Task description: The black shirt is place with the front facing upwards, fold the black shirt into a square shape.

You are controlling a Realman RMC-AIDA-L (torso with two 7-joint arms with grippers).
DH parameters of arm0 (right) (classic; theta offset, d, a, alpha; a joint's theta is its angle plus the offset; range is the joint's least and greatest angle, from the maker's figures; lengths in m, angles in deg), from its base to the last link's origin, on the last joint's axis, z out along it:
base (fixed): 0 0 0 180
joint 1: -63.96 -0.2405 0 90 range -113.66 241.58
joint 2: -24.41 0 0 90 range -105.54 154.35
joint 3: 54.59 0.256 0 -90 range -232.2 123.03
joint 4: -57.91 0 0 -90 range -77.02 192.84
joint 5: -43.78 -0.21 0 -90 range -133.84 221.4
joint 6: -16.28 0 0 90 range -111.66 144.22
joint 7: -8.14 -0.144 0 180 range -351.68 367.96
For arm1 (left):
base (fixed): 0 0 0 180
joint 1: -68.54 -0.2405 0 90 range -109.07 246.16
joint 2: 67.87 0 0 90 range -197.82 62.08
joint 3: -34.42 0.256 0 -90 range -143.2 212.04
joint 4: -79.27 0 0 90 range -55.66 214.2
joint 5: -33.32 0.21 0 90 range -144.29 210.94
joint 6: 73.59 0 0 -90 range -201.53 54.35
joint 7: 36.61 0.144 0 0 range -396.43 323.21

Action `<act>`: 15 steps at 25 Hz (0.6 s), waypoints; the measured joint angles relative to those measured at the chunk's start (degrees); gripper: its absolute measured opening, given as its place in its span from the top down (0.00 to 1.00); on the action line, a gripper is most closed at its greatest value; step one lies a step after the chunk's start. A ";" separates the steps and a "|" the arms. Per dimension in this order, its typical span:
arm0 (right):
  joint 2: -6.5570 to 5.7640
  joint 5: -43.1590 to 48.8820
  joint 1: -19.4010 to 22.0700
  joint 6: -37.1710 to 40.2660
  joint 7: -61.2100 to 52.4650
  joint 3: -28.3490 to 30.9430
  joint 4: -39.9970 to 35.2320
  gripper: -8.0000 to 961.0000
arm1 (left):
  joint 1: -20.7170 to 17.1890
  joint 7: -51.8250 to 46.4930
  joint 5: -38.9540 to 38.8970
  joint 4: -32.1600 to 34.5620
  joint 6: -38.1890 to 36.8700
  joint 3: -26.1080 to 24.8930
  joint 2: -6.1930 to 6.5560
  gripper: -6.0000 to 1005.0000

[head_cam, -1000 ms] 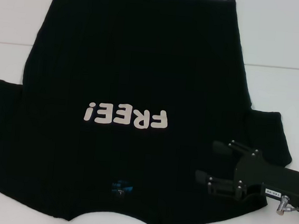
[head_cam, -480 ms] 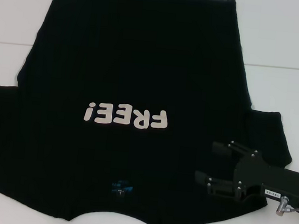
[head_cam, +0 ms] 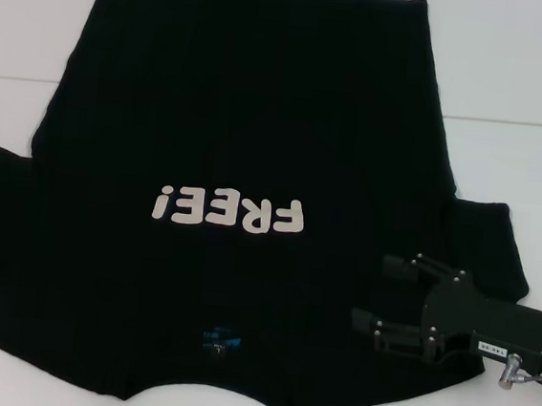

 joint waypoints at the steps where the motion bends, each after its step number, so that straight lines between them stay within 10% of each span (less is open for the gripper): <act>1: 0.00 0.00 -0.03 0.00 0.00 -0.01 0.00 0.02 | 0.30 -0.12 0.01 0.02 -0.15 0.01 0.16 0.97; 9: 0.00 0.10 -0.04 0.00 0.00 -0.02 0.16 0.02 | 2.40 -2.45 0.00 -0.13 -3.23 1.61 0.24 0.97; 15: 0.00 0.10 -0.04 0.00 0.00 -0.02 0.32 0.02 | 3.18 -3.75 -0.49 -1.57 -4.68 3.64 -2.23 0.97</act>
